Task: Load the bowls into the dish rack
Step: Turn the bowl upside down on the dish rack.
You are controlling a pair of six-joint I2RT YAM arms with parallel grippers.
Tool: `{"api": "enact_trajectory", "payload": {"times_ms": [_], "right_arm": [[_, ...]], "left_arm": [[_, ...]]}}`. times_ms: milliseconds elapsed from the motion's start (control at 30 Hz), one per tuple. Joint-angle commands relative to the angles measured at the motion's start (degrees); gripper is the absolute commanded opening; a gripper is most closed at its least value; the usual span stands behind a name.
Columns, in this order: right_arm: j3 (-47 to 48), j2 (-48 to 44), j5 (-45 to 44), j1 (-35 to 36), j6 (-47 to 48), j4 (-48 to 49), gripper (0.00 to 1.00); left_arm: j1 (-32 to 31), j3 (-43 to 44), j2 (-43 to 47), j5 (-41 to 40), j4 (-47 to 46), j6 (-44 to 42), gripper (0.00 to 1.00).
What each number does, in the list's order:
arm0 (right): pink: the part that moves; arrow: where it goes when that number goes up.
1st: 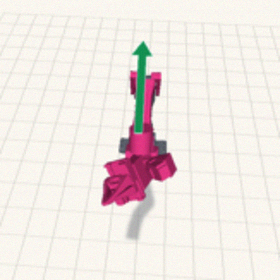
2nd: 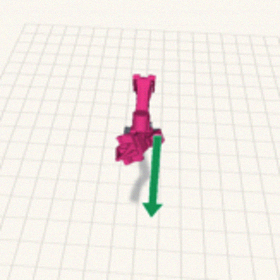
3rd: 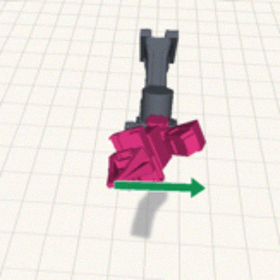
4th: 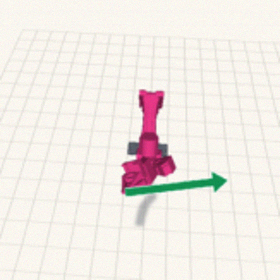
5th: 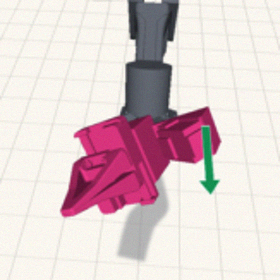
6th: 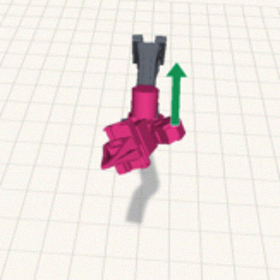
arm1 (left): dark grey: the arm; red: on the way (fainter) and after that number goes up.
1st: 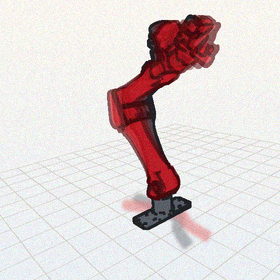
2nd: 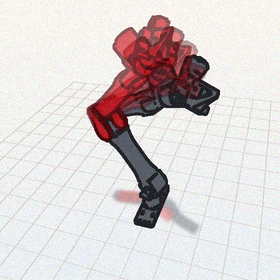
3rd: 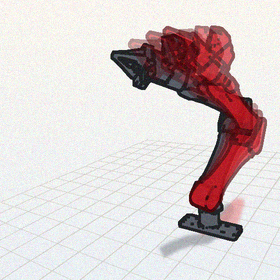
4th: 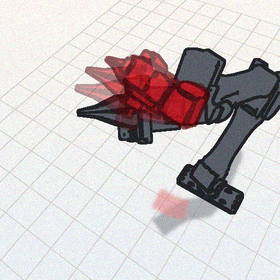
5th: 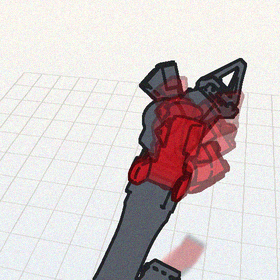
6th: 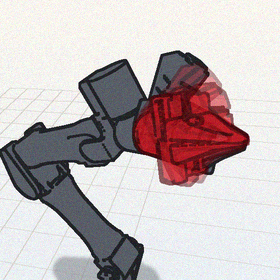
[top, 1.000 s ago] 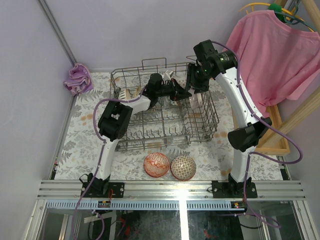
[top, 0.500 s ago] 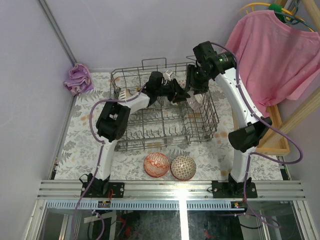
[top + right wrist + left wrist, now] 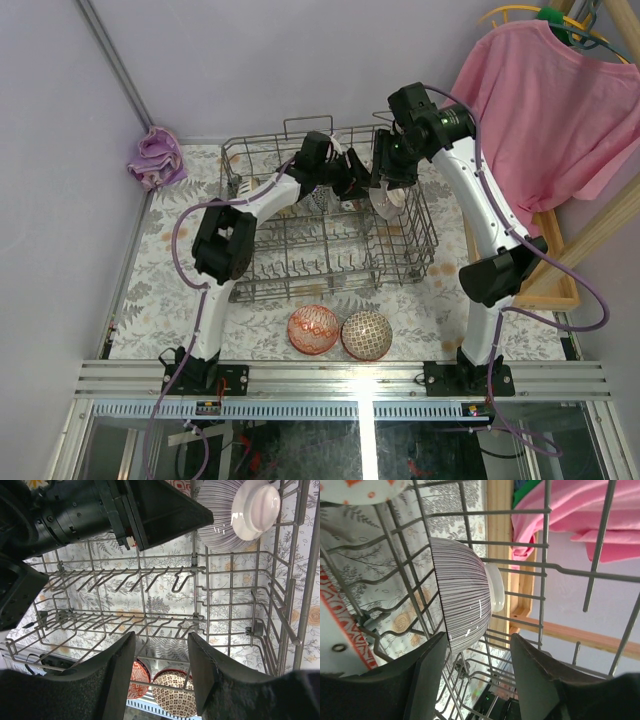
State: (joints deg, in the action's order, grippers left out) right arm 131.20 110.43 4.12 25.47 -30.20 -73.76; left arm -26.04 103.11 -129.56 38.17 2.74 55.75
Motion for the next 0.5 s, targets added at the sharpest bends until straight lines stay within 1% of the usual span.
{"api": "enact_trajectory", "payload": {"times_ms": [0,200,467], "right_arm": [[-1.2,-3.5,2.5,-0.2,1.0,1.2,0.53],[-1.8,-3.9,3.0,-0.2,0.8,1.8,0.53],[-1.9,-4.7,3.3,-0.3,0.9,2.3,0.54]], "left_arm": [[1.5,2.6,1.1,-4.7,17.3,-2.6,0.54],[1.3,5.4,2.2,-7.1,23.8,-5.8,0.56],[1.3,8.3,5.2,-9.7,27.3,-6.7,0.58]]}}
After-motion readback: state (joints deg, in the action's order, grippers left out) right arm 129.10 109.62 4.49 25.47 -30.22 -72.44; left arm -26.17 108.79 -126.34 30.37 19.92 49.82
